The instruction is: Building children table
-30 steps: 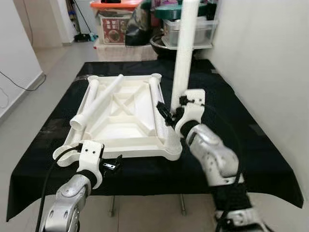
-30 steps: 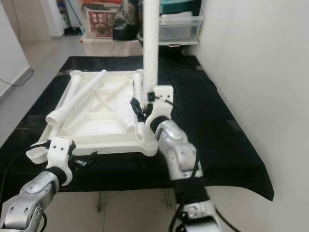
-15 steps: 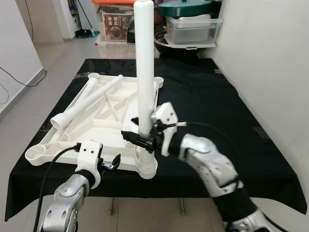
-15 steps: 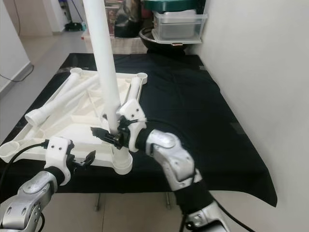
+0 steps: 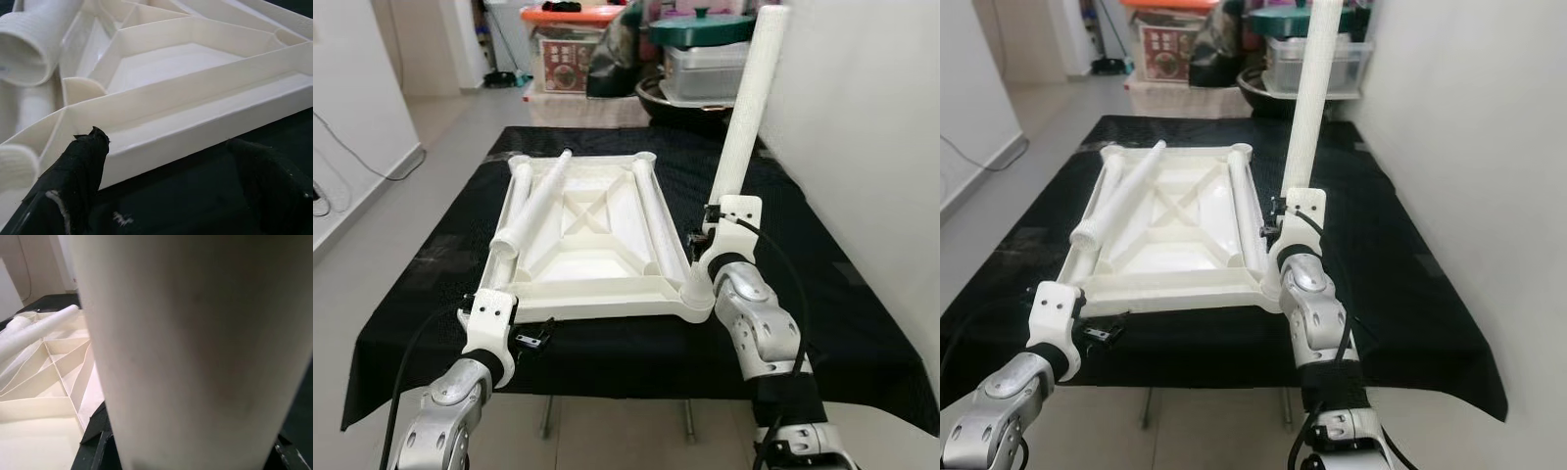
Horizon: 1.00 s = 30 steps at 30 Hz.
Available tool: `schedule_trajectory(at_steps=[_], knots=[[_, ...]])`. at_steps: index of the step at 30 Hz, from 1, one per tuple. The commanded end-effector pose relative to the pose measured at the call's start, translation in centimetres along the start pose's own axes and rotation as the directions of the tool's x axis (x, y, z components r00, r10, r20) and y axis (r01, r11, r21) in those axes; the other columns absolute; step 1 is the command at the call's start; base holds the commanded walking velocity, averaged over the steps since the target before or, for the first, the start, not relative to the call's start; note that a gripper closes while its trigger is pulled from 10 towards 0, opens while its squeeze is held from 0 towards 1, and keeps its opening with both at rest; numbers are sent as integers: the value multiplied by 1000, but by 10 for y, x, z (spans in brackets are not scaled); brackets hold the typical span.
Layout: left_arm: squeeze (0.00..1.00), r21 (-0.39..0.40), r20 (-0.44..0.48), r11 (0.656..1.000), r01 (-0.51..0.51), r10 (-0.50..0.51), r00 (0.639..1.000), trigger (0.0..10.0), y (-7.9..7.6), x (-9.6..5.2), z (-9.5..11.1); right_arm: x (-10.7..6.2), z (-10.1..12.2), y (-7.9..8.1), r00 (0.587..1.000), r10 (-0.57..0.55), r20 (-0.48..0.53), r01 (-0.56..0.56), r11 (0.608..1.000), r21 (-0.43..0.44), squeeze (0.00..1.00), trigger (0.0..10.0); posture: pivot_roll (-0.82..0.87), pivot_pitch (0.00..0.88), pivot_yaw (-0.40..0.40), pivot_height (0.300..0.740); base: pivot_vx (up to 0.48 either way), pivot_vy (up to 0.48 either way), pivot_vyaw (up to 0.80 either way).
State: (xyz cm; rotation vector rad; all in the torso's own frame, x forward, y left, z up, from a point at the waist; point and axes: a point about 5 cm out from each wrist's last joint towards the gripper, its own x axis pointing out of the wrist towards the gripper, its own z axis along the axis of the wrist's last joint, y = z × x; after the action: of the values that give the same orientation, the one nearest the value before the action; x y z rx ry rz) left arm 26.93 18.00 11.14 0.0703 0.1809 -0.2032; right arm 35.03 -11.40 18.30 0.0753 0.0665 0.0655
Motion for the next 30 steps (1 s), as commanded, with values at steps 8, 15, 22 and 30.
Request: schedule_trajectory(at_steps=[8, 15, 22, 30], knots=[[0, 10, -9, 1000, 2, -2, 1000, 10000, 1, 2, -1, 0, 10, 31, 950, 313, 8, -312, 946, 82, 0, 10000, 99, 0, -28, 740, 0, 0, 0], [0, 11, -10, 1000, -8, 8, 1000, 10000, 3, 1, -2, -27, 23, 49, 652, 757, 51, -754, 653, -61, 0, 10000, 108, 0, -36, 740, 0, 0, 0], [0, 14, -2, 1000, -8, 8, 1000, 10000, 3, 2, 1, -44, 15, 57, 468, 884, -10, -877, 463, -132, 0, 7490, 118, 0, -40, 740, 0, 0, 0], [0, 19, -7, 1000, -18, 18, 1000, 10000, 5, 0, -1, 8, -11, 25, 898, 426, -108, -430, 903, -13, 0, 0, 117, 0, -38, 740, 0, 0, 0]])
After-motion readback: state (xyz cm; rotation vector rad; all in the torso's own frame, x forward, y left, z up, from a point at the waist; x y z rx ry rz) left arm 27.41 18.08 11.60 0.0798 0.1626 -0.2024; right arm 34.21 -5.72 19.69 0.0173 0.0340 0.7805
